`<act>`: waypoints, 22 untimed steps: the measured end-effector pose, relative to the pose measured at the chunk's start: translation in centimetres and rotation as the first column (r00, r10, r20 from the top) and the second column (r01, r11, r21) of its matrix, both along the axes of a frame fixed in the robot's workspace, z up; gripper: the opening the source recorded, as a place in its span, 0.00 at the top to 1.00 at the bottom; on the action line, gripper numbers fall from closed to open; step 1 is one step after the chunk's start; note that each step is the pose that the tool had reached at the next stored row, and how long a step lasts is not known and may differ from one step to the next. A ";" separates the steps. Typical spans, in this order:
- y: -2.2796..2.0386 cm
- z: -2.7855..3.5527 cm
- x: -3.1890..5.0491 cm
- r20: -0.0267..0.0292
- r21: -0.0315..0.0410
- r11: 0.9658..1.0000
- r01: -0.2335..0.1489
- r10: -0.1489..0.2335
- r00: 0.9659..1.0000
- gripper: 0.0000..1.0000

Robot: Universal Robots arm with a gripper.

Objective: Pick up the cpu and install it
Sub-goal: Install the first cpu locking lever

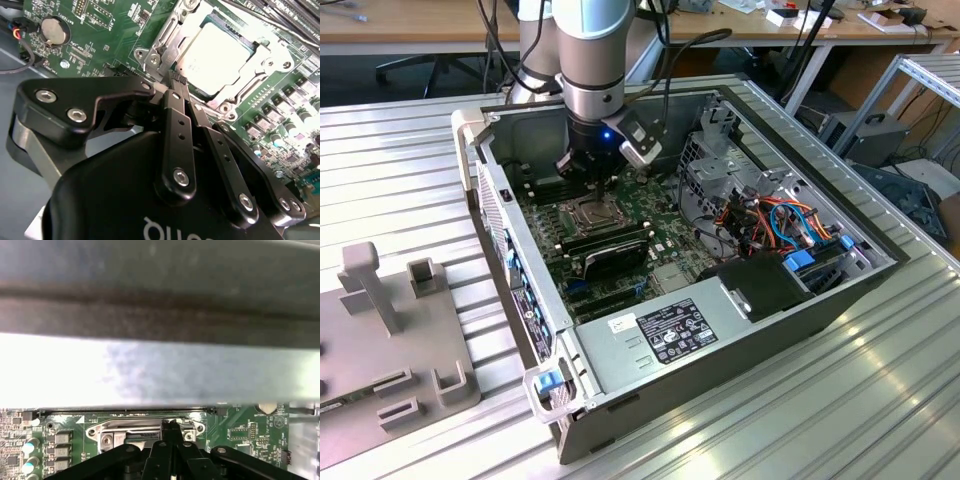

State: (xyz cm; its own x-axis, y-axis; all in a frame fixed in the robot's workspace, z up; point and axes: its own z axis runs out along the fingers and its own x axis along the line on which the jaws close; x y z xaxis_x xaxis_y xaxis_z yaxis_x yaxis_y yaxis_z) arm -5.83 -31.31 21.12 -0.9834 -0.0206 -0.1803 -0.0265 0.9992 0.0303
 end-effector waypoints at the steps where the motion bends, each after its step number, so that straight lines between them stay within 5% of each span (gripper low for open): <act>1: 0.00 0.02 0.00 0.000 0.000 1.000 0.000 0.000 1.000 0.89; 6: -0.01 0.08 -0.01 0.000 0.000 1.000 0.000 0.000 1.000 0.89; 9: 0.00 1.28 -0.02 0.001 0.000 1.000 0.000 0.000 1.000 0.89; 13: 0.00 1.30 -0.35 0.002 0.000 1.000 0.000 0.000 1.000 0.89; 18: 0.00 1.29 -2.05 0.016 0.001 1.000 0.000 0.000 1.000 0.89; 22: 0.00 1.35 -2.52 0.026 0.003 1.000 0.000 0.000 1.000 0.89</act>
State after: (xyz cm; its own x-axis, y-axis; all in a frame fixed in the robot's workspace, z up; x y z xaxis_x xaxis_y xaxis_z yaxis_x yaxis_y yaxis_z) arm -8.35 -31.31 22.47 -0.9783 -0.0200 -0.2062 -0.0273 0.9991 0.0327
